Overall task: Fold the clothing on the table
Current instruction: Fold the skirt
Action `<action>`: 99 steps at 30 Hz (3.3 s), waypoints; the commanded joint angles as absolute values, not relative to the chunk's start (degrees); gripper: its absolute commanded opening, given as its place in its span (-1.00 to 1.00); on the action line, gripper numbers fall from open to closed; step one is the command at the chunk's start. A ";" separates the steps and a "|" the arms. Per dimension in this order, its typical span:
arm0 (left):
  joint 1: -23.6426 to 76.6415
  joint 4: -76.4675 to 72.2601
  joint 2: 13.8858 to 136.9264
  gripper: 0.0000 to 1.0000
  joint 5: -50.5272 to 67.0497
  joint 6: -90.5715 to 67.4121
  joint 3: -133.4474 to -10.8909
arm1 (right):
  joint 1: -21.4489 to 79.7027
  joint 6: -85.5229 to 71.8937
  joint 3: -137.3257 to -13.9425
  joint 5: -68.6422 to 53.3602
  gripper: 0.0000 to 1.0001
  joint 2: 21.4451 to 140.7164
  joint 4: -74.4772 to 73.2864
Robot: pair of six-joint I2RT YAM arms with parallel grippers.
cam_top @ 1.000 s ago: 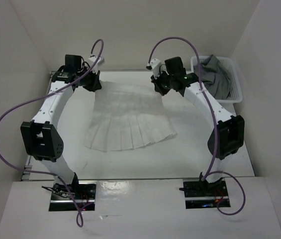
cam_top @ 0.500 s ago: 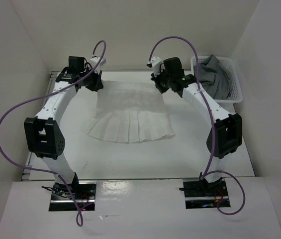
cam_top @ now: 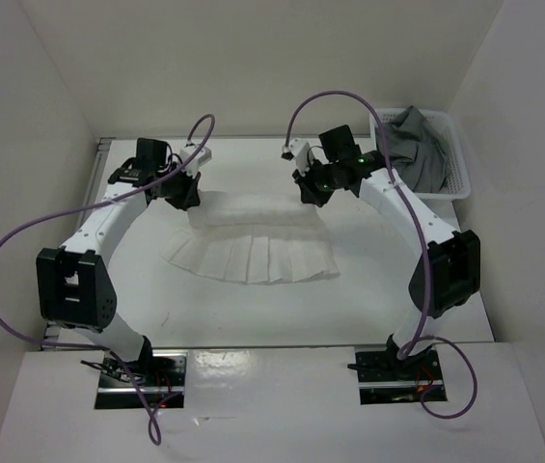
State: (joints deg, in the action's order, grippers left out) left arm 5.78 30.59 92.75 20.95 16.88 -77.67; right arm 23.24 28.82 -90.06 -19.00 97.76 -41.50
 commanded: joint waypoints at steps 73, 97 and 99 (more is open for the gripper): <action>2.02 43.60 72.78 -1.00 14.43 18.55 -89.21 | 23.30 27.52 -107.40 -11.27 -1.00 88.16 -54.85; -2.20 55.72 49.05 -1.00 31.11 22.94 -93.17 | 12.30 30.59 -112.32 -38.23 -1.00 66.45 -62.75; -2.20 55.72 48.25 -0.98 31.73 22.94 -91.42 | 12.30 30.59 -110.49 -38.23 -1.00 66.45 -62.75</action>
State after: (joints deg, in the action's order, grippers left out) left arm 1.43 52.53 49.58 42.96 18.13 -93.21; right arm 16.99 26.72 -109.93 -47.75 68.27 -58.89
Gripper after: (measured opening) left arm 0.032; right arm 0.007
